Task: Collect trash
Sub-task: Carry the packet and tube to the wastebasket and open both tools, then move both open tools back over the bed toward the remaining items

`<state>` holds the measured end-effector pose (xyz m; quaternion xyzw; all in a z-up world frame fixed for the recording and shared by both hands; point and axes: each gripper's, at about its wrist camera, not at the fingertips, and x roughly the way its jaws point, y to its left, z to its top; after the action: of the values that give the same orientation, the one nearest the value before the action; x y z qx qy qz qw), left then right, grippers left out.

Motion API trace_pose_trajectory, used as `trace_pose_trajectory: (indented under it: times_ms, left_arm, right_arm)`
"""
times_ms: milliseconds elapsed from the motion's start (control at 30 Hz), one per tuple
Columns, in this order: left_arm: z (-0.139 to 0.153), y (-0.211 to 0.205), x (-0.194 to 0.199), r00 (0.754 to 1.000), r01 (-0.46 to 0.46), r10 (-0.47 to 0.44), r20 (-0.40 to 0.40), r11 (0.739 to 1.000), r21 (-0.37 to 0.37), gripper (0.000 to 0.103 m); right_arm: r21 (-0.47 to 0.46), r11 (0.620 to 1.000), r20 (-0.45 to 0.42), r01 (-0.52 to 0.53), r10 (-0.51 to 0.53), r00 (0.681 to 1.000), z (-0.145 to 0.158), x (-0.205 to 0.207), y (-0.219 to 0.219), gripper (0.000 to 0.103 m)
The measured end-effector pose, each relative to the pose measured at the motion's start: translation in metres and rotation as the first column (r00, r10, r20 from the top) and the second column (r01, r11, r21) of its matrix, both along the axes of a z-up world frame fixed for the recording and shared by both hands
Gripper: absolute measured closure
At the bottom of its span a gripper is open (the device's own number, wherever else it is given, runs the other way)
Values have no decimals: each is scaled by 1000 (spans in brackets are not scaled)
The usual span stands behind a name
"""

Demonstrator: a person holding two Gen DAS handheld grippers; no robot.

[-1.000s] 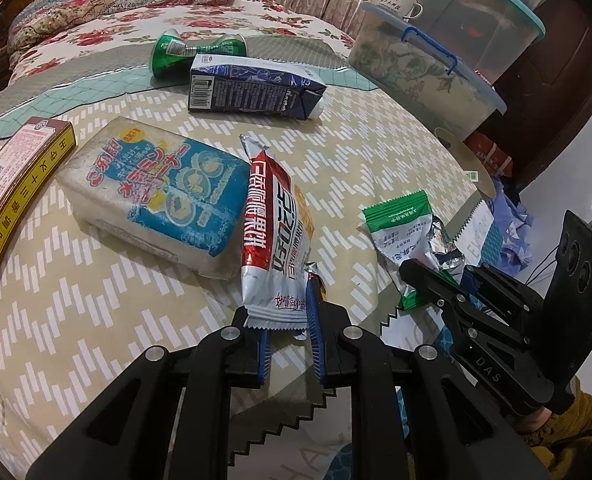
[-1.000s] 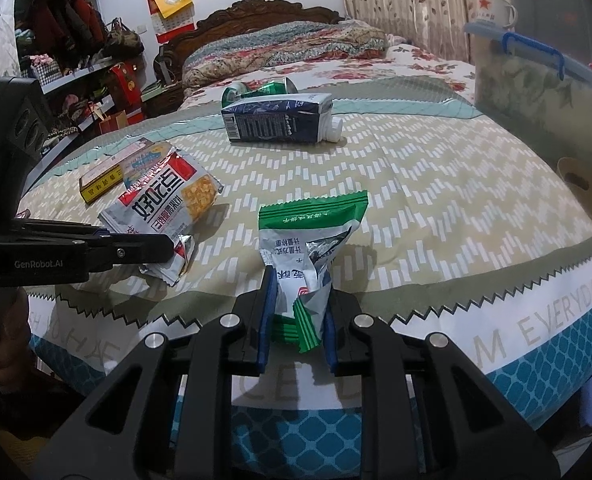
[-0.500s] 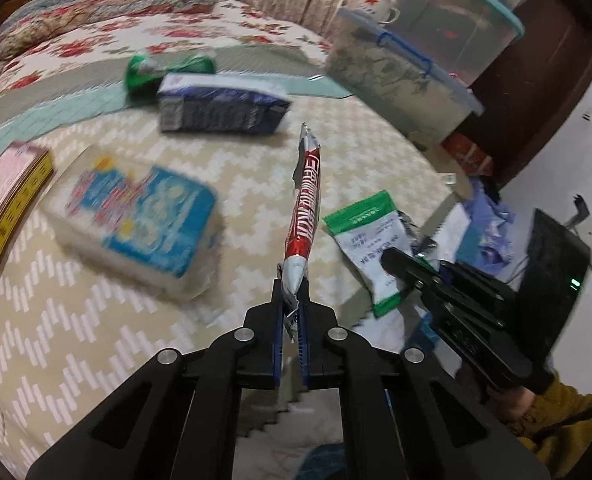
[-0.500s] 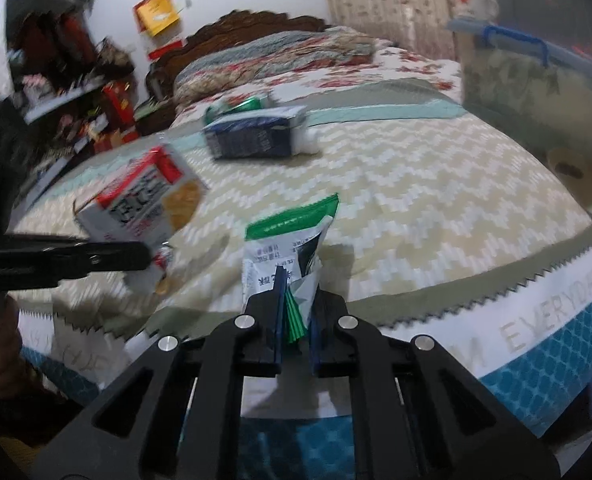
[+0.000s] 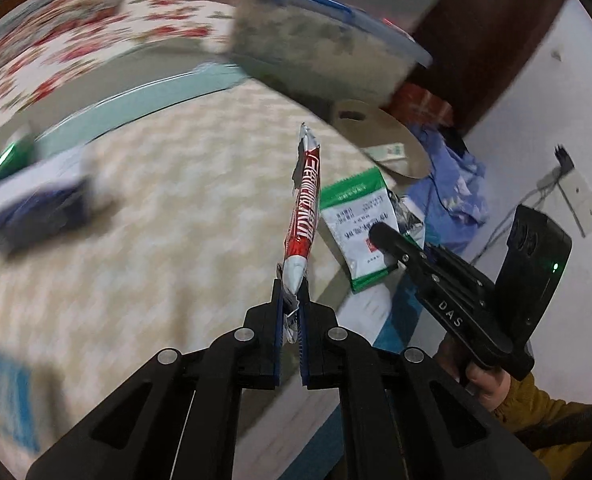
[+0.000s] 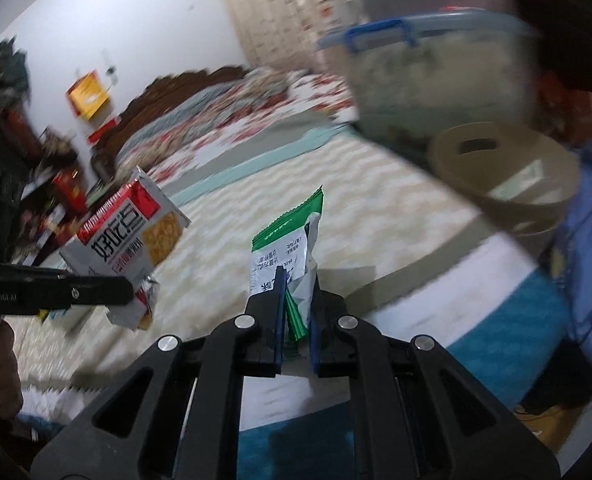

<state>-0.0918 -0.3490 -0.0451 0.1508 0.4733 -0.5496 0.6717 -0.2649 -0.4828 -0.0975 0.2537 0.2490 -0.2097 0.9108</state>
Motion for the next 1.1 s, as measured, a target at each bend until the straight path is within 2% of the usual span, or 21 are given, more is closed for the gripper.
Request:
trace_pose_trajectory:
  times_ms: [200,367,467,500,533,567,667,800,900,1100]
  left_arm:
    - [3,-99,-17,992,123,-123,15,992,15,97]
    - [11,-183,-31,976,216,-216,38,976,7,97]
    - [10,-227,-39,965,256,-256,52,967,8,96]
    - [8,-249,-41,962,265,-265,61,964,10,87]
    - [7,-262,-42,962,265,-265,70,964,14,63]
    - [5,-271,-41,962,258,-259,86,966,17,55]
    - [-5,-295,-36,964,229,-233,128,973,43,57]
    - [2,-274,-25,977,203,-202,72,979,-4,57]
    - [10,-236,-20,980,180,-176,87,983,-38,56]
    - [12,-145,-21,980,119,-109,165,992,-47,56]
  right_arm:
    - [2,992,8,127,-127,992,-2,-23,-71,92]
    - [3,977,0,213,-213,977,-4,-36,-132,91]
    - [42,965,-7,257,-257,966,-10,-38,-170,85]
    - [64,961,-16,269,-268,963,-13,-38,-183,64]
    - [76,957,-22,281,-280,960,-15,-37,-190,23]
    - [80,948,-6,306,-307,952,-16,-41,-197,15]
    - [44,934,9,353,-354,935,-12,-51,-198,27]
    - [45,918,70,394,-396,916,-3,-71,-179,28]
    - [83,914,94,398,-405,910,-2,-80,-157,28]
    - [174,902,98,396,-416,904,-7,-85,-106,27]
